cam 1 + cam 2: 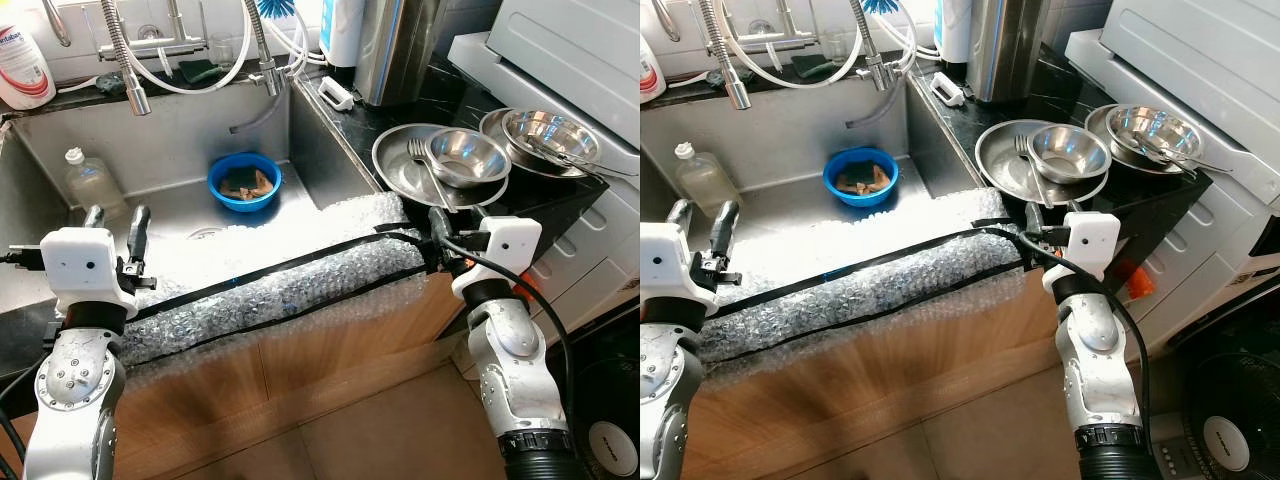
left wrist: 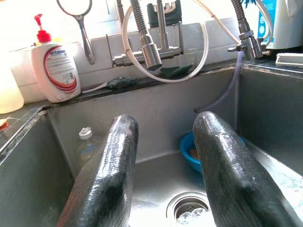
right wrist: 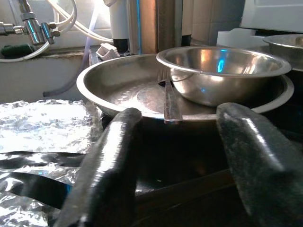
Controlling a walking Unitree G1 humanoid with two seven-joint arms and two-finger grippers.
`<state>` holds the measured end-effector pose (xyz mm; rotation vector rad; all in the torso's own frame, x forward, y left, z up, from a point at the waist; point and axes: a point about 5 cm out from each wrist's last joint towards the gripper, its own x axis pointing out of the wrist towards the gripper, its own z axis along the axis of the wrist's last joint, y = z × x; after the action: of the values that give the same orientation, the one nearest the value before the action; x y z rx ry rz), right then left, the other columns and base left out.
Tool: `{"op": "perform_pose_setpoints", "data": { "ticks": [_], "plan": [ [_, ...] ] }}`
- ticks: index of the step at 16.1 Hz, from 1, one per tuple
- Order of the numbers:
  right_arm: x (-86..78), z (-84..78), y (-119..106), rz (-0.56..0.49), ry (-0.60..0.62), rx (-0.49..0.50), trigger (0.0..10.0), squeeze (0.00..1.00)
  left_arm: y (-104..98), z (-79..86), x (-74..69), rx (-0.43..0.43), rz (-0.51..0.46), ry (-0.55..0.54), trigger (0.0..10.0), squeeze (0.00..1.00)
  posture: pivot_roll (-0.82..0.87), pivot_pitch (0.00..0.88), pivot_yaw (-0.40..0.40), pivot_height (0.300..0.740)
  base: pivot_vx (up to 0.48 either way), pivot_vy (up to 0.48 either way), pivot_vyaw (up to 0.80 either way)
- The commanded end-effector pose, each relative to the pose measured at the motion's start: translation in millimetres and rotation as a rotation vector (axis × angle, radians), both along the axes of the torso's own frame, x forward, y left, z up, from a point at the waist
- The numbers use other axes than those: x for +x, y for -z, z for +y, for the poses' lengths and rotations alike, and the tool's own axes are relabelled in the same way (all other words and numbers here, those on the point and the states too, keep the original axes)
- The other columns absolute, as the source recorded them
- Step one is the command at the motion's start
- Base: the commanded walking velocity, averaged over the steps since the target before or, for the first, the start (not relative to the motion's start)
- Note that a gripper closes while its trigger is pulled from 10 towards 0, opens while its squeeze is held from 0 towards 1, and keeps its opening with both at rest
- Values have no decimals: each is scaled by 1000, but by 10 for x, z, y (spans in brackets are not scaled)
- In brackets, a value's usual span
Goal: Kitchen organization
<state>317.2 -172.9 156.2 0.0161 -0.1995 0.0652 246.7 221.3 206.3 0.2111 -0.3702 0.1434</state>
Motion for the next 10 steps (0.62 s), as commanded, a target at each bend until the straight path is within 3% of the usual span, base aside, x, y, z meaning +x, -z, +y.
{"op": "perform_pose_setpoints", "data": {
  "ticks": [1, 2, 3, 5, 6, 7, 8, 9, 10],
  "plan": [
    [16, -34, 15, 10, 13, -9, 3843, 0, -26, -30, 10, 11, -17, -1, 10000, 0, 68, 144, -64, 740, 0, 0, 0],
    [18, -36, 18, 11, 16, -7, 5333, 0, -27, -32, 11, 12, -17, 0, 10000, 0, 66, 145, -62, 740, 0, 0, 0],
    [18, -38, 20, 12, 19, -6, 10000, 0, -27, -32, 10, 12, -16, -1, 10000, 0, 66, 144, -64, 740, 0, 0, 0],
    [21, -40, 24, 14, 20, -6, 10000, 0, -29, -31, 9, 13, -17, -3, 10000, 0, 68, 144, -64, 740, 0, 0, 0],
    [23, -39, 23, 13, 19, -6, 5608, 0, -31, -31, 10, 13, -18, -4, 10000, 0, 69, 144, -65, 740, 0, 0, 0],
    [25, -37, 16, 8, 17, -4, 2118, 0, -33, -32, 11, 13, -19, -4, 10000, 0, 68, 144, -64, 740, 0, 0, 0],
    [26, -33, 1, 0, 15, 2, 4627, 0, -36, -33, 14, 12, -20, -4, 10000, 0, 67, 143, -64, 740, 0, 0, 0],
    [27, -32, -3, -3, 14, 3, 4627, 0, -36, -34, 15, 12, -20, -4, 10000, 0, 67, 143, -64, 740, 0, 0, 0],
    [28, -32, -5, -4, 15, 2, 7725, 0, -37, -35, 16, 11, -21, -4, 10000, 0, 67, 144, -64, 740, 0, 0, 0]
  ]
}}
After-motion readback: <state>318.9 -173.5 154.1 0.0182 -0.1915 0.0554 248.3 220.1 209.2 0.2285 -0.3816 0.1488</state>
